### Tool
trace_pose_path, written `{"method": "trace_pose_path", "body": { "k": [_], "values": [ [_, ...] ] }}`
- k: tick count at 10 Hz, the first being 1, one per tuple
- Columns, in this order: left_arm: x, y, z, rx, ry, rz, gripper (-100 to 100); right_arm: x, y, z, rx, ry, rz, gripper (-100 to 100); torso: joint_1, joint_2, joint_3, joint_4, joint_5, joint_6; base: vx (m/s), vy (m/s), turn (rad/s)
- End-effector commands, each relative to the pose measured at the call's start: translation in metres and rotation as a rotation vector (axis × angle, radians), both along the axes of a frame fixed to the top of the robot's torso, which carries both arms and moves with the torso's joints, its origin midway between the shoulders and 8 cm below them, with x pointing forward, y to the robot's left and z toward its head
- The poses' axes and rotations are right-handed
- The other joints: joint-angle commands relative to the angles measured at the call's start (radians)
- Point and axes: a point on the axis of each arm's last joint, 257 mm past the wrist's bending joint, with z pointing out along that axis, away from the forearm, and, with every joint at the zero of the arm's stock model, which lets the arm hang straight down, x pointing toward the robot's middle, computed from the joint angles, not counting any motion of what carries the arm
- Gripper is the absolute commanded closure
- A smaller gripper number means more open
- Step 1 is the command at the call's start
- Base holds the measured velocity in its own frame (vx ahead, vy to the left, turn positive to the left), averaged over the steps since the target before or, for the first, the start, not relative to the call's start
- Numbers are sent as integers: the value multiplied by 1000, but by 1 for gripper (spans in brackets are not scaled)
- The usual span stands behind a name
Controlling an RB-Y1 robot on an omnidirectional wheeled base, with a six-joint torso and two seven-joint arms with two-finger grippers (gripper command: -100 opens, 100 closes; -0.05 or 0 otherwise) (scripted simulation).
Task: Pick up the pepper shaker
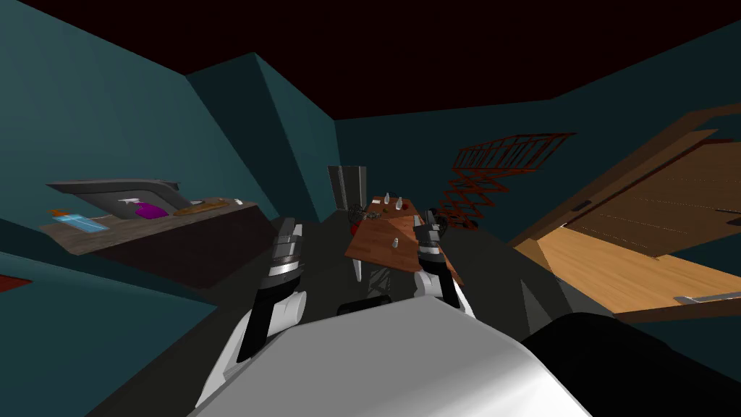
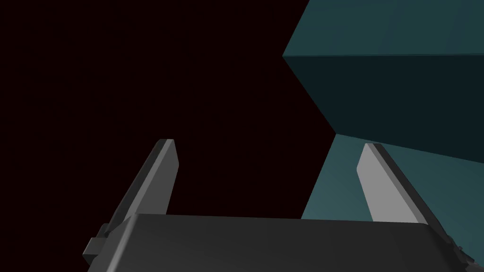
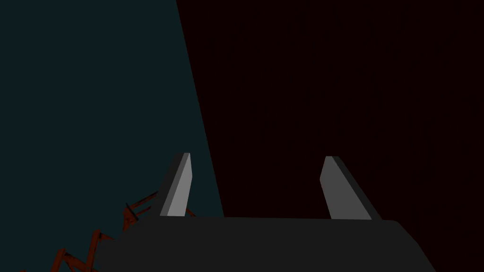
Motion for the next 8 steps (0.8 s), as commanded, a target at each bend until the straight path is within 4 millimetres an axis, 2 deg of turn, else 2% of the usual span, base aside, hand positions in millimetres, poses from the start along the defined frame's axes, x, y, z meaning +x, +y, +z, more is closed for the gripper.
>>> {"method": "trace_pose_path", "body": {
  "k": [1,3,7,8],
  "values": [
    [0,0,0,0,0,0,0,3,1,-7,-34,23,4,-100,0,0,0,0,0,0,-6,6,58],
    [0,0,0,0,0,0,0,7,1,-25,-92,71,3,-100,0,1,0,0,0,0,-18,15,85],
    [0,0,0,0,0,0,0,14,-10,-80,-237,209,-30,-100,2,3,2,1,0,0,-37,33,146],
    [0,0,0,0,0,0,0,15,-12,-84,-235,219,-31,-100,2,3,2,1,0,0,-32,25,46]
  ]
}}
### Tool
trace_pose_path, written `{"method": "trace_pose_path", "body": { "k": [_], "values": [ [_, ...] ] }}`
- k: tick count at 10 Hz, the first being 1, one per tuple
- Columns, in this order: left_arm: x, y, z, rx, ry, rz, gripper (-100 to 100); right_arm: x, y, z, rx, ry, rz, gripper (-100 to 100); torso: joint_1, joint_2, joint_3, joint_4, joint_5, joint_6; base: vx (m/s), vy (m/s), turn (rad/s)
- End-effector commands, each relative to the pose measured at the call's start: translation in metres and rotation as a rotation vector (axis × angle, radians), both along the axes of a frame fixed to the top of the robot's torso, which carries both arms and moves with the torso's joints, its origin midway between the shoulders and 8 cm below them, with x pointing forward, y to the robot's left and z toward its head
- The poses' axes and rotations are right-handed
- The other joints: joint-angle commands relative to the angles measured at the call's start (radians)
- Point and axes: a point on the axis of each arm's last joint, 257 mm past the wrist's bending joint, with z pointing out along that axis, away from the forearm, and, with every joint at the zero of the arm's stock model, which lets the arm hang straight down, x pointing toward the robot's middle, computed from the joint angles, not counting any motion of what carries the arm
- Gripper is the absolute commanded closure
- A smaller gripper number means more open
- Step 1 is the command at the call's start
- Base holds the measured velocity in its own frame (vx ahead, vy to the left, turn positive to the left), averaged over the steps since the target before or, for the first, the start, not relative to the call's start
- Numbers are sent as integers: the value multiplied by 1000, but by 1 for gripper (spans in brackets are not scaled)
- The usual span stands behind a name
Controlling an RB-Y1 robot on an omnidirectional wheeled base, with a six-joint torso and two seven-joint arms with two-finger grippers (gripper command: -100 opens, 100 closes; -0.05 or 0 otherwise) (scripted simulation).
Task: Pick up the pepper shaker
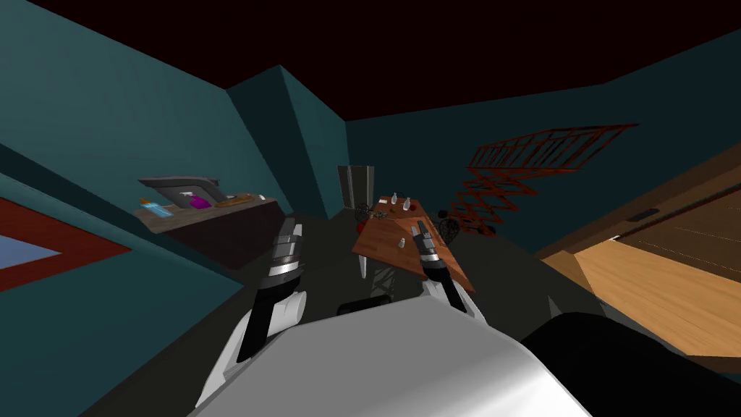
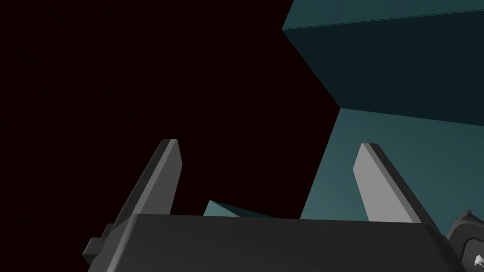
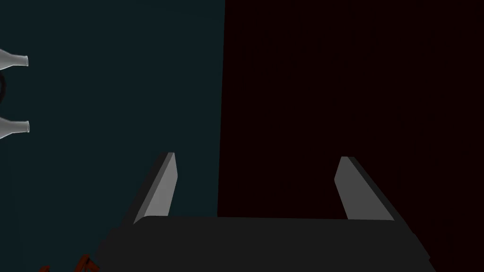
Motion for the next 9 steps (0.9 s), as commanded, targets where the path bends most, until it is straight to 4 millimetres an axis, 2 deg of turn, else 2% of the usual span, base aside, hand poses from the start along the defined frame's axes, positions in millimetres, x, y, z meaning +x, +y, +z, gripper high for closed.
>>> {"method": "trace_pose_path", "body": {
  "k": [1,5,6,8,9],
  "values": [
    [0,0,0,0,0,0,0,1,-8,-23,-49,54,-17,-100,0,0,0,0,0,0,-36,24,124],
    [0,0,0,0,0,0,0,-10,-40,-101,-236,239,-73,-100,1,1,1,0,0,0,-51,54,216],
    [0,0,0,0,0,0,0,-11,-41,-104,-235,246,-74,-100,1,2,1,0,0,0,-38,36,70],
    [0,0,0,0,0,0,0,-23,-60,-138,-337,330,-94,-100,0,0,0,0,0,0,-41,47,201],
    [0,0,0,0,0,0,0,-25,-63,-146,-334,349,-98,-100,1,1,1,0,0,0,-29,34,79]
  ]
}}
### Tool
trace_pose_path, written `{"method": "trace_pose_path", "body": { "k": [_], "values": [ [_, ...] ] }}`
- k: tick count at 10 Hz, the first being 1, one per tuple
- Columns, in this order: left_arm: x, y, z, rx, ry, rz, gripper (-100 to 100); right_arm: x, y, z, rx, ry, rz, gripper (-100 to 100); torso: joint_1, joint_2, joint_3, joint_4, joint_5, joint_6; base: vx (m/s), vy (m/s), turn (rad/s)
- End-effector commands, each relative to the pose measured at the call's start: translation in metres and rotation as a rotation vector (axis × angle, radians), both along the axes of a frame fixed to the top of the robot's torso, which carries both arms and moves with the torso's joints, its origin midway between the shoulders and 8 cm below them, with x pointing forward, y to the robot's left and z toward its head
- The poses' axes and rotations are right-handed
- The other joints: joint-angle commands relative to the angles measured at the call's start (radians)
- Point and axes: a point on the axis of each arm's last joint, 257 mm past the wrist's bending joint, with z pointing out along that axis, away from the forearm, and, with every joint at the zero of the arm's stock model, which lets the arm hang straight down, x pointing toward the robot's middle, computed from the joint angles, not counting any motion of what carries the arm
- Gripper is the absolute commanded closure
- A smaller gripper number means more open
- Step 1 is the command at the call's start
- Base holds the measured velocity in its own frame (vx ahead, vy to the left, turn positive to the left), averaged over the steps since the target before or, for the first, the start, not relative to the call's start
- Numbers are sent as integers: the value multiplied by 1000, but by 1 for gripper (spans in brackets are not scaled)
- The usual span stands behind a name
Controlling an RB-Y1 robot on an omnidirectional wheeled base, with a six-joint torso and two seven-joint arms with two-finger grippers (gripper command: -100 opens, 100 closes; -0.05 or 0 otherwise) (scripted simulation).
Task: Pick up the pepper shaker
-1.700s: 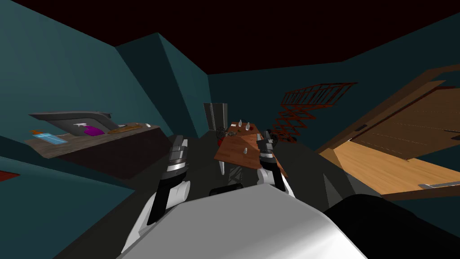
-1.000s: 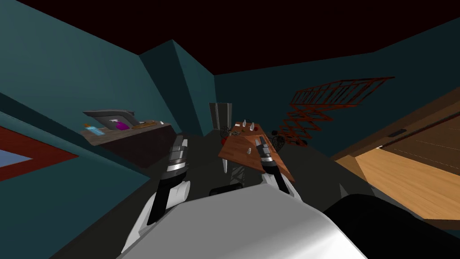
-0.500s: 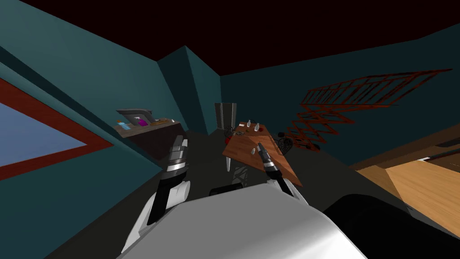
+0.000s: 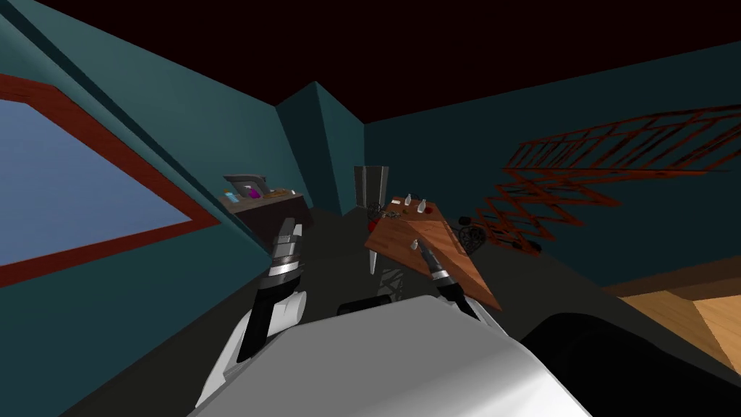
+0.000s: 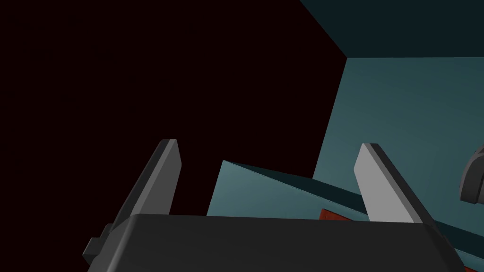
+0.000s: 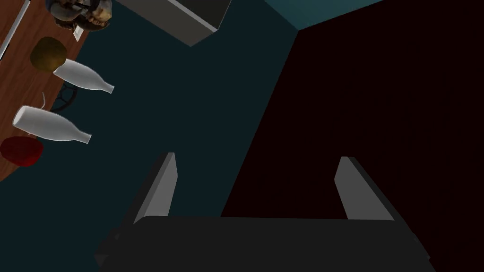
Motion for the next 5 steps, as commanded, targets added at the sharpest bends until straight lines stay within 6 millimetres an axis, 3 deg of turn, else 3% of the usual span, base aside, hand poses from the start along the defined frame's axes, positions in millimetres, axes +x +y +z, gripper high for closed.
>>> {"method": "trace_pose_path", "body": {
  "k": [1,3,5],
  "values": [
    [0,0,0,0,0,0,0,-9,-13,-24,-58,64,-13,-100,0,0,0,0,0,0,-19,38,163],
    [0,0,0,0,0,0,0,-29,-35,-60,-152,161,-21,-100,0,-1,0,0,0,-1,-27,51,276],
    [0,0,0,0,0,0,0,-41,-48,-81,-196,219,-26,-100,-1,-1,0,0,0,0,-13,28,85]
  ]
}}
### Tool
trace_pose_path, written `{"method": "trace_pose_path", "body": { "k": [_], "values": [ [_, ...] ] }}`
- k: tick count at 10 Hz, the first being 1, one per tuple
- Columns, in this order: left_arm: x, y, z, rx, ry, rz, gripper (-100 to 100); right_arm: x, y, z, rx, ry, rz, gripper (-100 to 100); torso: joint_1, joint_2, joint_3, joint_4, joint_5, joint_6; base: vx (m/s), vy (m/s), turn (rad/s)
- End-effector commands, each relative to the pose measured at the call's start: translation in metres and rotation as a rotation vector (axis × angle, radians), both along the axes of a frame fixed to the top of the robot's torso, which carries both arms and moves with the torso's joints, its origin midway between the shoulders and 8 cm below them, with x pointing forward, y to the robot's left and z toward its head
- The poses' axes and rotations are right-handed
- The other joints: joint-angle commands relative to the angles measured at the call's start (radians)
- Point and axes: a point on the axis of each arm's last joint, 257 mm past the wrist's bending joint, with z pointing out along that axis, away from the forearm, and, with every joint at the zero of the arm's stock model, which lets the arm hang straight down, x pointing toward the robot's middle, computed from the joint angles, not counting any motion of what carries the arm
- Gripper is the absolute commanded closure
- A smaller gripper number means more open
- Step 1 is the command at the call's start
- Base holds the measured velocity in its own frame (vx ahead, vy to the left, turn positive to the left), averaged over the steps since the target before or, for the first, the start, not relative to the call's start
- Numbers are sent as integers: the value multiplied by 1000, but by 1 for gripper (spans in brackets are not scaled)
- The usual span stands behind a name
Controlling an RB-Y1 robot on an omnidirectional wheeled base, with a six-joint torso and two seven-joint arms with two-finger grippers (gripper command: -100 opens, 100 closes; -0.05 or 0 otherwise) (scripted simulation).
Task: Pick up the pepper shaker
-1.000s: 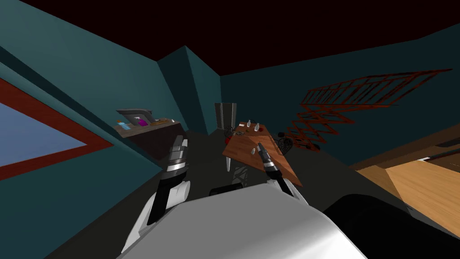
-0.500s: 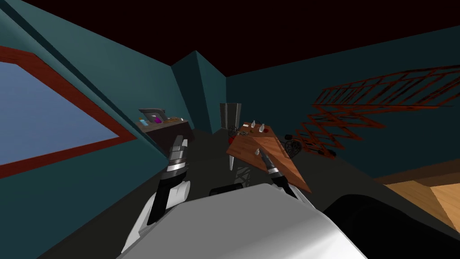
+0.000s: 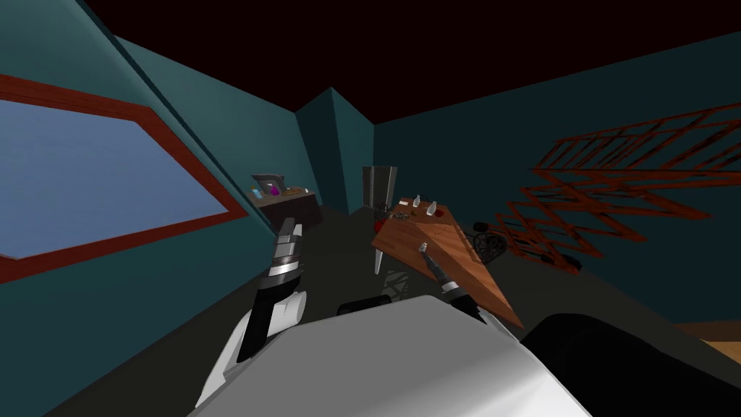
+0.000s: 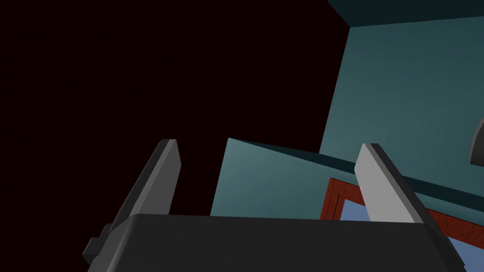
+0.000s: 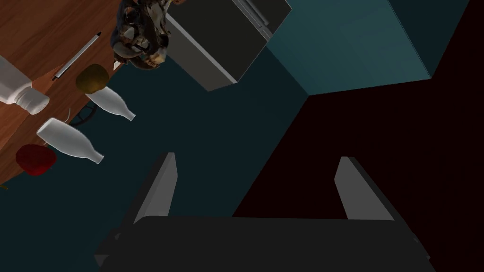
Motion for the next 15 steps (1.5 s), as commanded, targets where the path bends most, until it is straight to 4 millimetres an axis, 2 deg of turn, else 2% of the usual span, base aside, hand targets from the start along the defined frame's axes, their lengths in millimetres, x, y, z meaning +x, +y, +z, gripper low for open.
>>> {"method": "trace_pose_path", "body": {
  "k": [1,3,4,5,6,7,10,12,13,15],
  "values": [
    [0,0,0,0,0,0,0,-9,-9,-13,-22,36,-7,-100,0,0,0,0,0,0,-6,15,91],
    [0,0,0,0,0,0,0,-32,-29,-43,-104,130,1,-100,-1,-1,0,0,0,0,1,18,216],
    [0,0,0,0,0,0,0,-36,-33,-50,-103,147,-8,-100,-1,-1,-1,0,0,0,6,5,101],
    [0,0,0,0,0,0,0,-49,-42,-64,-140,194,-1,-100,-1,-1,-1,0,0,1,11,6,196],
    [0,0,0,0,0,0,0,-51,-45,-68,-140,203,-6,-100,-1,-1,-1,0,0,0,11,-2,70],
    [0,0,0,0,0,0,0,-66,-55,-83,-174,256,0,-100,-2,-2,-1,0,0,1,15,-1,165],
    [0,0,0,0,0,0,0,-97,-77,-112,-237,362,16,-100,-3,-3,-2,-1,-1,1,29,-18,171],
    [0,0,0,0,0,0,0,-119,-92,-130,-264,430,17,-100,-4,-4,-2,-1,-1,0,38,-31,197],
    [0,0,0,0,0,0,0,-119,-92,-130,-264,430,17,-100,-4,-4,-2,-1,-1,1,19,-11,-47],
    [0,0,0,0,0,0,0,-137,-103,-143,-290,486,26,-100,-2,-3,-2,-1,0,0,23,-15,136]
  ]
}}
